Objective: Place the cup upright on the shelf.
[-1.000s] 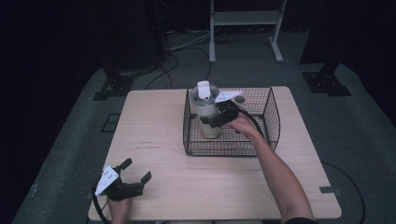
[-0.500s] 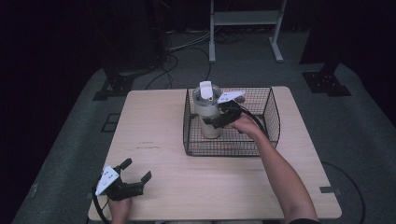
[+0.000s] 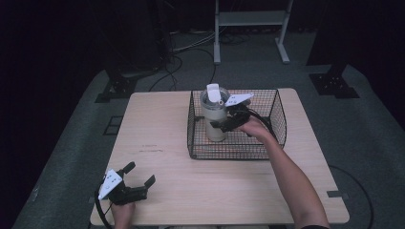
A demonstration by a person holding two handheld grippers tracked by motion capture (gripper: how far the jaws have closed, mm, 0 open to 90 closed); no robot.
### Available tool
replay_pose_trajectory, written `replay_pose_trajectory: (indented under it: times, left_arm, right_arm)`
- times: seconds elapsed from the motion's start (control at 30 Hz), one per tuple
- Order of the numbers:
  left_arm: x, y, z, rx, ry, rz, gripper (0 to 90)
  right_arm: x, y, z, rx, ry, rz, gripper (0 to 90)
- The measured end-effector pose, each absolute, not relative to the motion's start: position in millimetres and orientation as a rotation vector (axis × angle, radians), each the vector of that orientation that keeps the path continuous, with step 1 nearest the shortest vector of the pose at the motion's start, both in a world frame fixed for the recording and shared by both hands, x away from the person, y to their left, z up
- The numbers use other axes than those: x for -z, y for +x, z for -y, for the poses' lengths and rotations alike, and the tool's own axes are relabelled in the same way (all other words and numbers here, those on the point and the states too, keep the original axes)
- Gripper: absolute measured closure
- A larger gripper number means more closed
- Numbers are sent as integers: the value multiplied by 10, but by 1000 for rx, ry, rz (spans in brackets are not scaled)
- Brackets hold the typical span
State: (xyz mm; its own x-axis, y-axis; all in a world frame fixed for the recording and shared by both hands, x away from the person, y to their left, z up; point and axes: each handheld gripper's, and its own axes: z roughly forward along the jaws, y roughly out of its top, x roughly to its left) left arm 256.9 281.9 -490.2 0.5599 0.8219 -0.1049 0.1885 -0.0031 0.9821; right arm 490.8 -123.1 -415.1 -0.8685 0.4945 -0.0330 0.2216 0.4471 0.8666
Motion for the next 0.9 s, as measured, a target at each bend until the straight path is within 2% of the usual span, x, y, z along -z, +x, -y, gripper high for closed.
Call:
replay_pose_trajectory:
  times: [0.5, 0.9]
  left_arm:
    - [4902, 2566, -2818, -622, 1527, -892, 0]
    - [4902, 2561, -2813, -624, 1529, -889, 0]
  right_arm:
    - [4164, 4865, 1313, -1370, 630, -2434, 85]
    - [4114, 4794, 1400, -1359, 656, -2435, 127]
